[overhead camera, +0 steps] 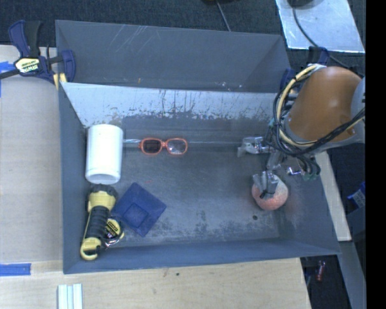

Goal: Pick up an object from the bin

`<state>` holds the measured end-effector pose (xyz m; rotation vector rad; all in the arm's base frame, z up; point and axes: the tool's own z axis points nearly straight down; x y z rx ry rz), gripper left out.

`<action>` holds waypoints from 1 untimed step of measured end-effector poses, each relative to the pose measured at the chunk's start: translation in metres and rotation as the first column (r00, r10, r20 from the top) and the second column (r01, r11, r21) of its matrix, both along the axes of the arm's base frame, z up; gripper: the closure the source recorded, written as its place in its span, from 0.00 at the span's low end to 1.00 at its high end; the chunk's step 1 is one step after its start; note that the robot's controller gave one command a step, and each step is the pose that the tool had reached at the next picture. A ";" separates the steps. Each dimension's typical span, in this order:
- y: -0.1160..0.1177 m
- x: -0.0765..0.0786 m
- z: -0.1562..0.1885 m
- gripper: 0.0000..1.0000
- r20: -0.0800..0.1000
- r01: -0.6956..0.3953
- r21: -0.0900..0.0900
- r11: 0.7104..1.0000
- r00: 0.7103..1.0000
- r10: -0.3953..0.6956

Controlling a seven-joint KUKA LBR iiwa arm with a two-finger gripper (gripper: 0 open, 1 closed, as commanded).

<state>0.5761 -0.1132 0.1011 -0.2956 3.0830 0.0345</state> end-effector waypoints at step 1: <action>0.000 -0.003 -0.001 1.00 -0.014 -0.012 0.002 1.000 1.000 0.012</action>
Offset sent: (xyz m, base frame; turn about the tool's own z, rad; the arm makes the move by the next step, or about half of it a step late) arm 0.0000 0.0000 0.0000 0.0000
